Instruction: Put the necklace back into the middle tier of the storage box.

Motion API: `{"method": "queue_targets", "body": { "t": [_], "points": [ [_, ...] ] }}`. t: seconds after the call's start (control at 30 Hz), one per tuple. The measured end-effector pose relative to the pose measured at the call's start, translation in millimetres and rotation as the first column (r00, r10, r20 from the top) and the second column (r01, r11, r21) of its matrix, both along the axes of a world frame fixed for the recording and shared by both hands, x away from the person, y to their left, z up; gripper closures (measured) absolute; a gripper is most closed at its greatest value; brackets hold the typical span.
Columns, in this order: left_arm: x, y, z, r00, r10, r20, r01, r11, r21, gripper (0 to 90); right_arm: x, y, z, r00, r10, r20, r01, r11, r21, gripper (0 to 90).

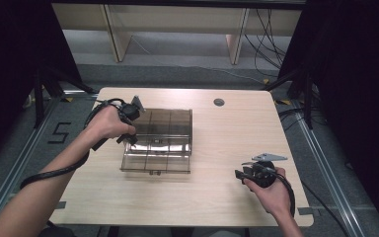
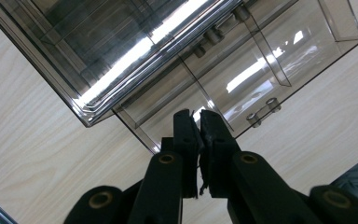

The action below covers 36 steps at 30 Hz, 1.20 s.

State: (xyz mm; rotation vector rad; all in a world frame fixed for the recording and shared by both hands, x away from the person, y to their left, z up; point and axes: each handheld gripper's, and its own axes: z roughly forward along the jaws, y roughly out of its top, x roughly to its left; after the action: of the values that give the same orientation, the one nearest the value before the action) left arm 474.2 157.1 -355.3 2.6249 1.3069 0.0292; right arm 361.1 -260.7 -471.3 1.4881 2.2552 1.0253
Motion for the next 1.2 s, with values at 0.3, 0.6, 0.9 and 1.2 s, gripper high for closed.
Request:
{"method": "queue_targets", "body": {
  "t": [0.3, 0.6, 0.9, 1.2],
  "points": [
    [1.3, 2.3, -8.4, 0.9999, -0.003, -0.014, 0.003, 0.9999, 0.016, 85.2, 1.4, -0.7, -1.3, 0.9999, 0.007, 0.014, -0.007, 1.0, 0.01, 59.4],
    [-1.2, 3.2, -16.9, 0.9996, -0.004, -0.027, 0.005, 0.9997, 0.023, 85.2, -0.9, 0.8, 0.5, 0.9996, -0.015, -0.023, 0.015, 1.0, 0.006, 59.5],
    [-1.7, 2.1, -25.9, 0.999, -0.018, -0.04, 0.019, 0.9992, 0.034, 85.2, -0.3, 0.0, -0.1, 0.9998, -0.009, -0.02, 0.009, 1.0, 0.018, 59.6],
    [-2.4, 1.0, -35.1, 0.9985, -0.021, -0.05, 0.023, 0.9992, 0.034, 85.2, 1.9, -1.1, -1.7, 0.9999, 0.01, 0.006, -0.01, 1.0, 0.012, 60.1]
  ]
}}
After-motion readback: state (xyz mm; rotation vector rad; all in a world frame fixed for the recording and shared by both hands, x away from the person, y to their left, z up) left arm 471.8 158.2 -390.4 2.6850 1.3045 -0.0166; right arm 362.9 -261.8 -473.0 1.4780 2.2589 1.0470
